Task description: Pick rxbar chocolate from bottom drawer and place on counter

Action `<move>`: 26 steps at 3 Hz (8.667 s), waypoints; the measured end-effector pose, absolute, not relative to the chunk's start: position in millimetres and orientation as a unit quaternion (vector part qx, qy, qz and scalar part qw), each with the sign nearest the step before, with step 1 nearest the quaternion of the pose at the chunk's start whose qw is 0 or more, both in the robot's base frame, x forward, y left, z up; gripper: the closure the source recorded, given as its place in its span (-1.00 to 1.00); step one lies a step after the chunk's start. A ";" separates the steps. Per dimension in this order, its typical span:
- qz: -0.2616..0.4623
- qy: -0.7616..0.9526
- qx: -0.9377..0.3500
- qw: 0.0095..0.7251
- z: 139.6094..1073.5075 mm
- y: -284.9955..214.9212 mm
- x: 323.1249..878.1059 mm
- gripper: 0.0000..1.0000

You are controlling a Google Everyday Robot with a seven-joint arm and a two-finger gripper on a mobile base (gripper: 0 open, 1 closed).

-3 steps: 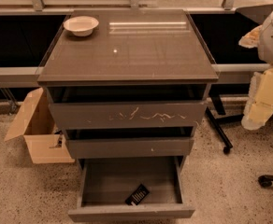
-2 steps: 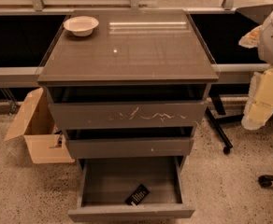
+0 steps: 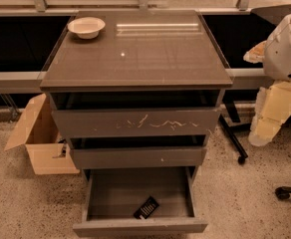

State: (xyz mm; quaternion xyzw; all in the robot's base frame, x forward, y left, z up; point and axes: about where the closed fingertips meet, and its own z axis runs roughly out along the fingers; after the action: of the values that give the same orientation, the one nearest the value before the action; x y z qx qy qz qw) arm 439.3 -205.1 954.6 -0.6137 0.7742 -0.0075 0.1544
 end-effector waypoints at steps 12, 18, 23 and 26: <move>0.072 0.728 -0.653 0.195 842.6 -197.1 476.3 -1.00; 0.189 0.685 -0.671 0.211 612.0 -132.4 464.7 -1.00; 0.191 0.670 -0.695 0.179 493.8 -104.5 512.0 -1.00; 0.230 0.634 -0.721 0.157 405.3 -90.8 502.7 -1.00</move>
Offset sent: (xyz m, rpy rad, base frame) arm 0.0002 0.0039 -0.0169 0.0159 0.0453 0.0179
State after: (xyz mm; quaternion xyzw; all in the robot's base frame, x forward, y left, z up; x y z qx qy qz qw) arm 502.7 -90.8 405.3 -0.7213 0.6341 0.2299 0.1574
